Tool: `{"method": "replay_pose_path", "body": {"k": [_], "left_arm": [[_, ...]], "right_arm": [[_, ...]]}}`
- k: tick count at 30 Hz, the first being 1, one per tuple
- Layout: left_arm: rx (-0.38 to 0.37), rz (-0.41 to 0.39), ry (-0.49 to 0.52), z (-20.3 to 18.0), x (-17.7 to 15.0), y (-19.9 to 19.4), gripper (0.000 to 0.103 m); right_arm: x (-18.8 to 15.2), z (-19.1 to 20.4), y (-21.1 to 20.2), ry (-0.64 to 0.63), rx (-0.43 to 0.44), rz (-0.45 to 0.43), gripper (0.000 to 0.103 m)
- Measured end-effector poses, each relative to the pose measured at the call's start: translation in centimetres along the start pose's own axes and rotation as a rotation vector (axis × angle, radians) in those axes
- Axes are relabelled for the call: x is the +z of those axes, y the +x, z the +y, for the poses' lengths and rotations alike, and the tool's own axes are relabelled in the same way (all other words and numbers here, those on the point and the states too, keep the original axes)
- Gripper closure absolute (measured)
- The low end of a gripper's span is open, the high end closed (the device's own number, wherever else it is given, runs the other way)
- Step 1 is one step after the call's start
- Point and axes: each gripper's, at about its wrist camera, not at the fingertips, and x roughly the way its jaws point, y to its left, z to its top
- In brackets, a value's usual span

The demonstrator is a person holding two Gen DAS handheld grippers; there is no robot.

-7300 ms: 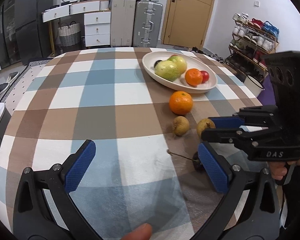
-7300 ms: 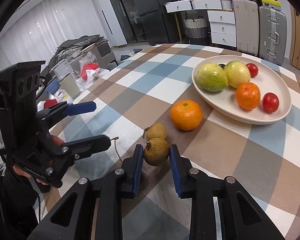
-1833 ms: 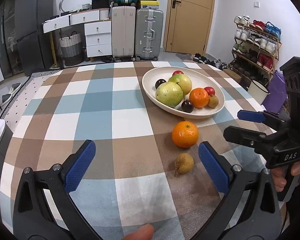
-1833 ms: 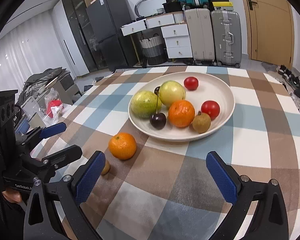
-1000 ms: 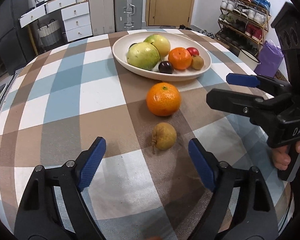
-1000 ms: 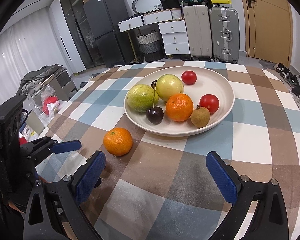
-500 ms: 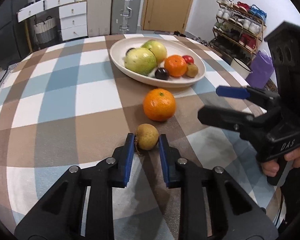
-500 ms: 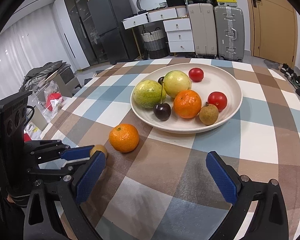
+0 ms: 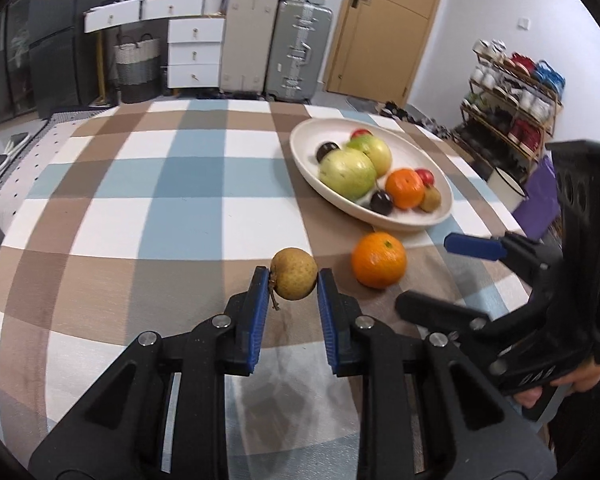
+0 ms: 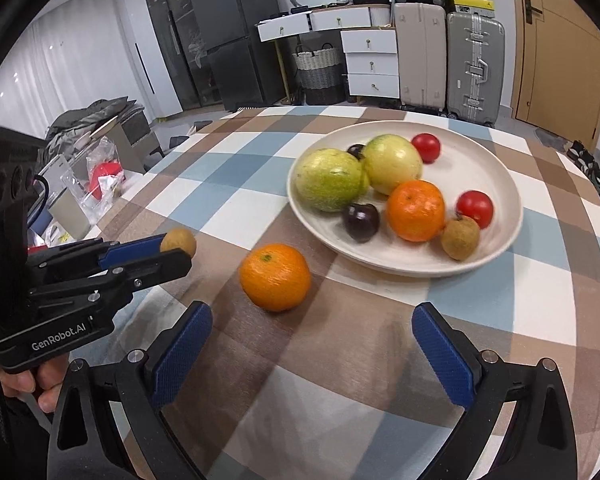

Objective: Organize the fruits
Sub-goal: 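Grasp the small pear with the left gripper while the right grasps the orange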

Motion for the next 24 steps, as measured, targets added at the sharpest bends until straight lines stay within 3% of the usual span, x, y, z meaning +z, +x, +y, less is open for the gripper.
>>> {"method": "replay_pose_path", "body": {"k": [5,11,14,17,24], "left_arm": [[0.009,-0.015,-0.025,0.7,0.2,-0.2,0.081],[0.009,-0.021,-0.017,0.6,0.3,-0.3,0.081],[0.003,-0.014,-0.023,0.6,0.2,-0.1,0.081],[0.006,-0.01,-0.013,0.3,0.1,0.1,0.081],[0.008,-0.003,0.006,-0.1,-0.1,0.5,0.081]], "right_arm": [[0.5,1.9,1.7,-0.048,-0.024,0.034,0.003],[1.0,2.7,3.1,-0.058,-0.02,0.069,0.029],[1.1,2.7,3.1,-0.056,-0.013,0.057,0.05],[1.2,2.3,3.1,-0.034,-0.012,0.049,0.06],[0.6,2.4,2.2,-0.058,0.006,0.033,0.061]]}}
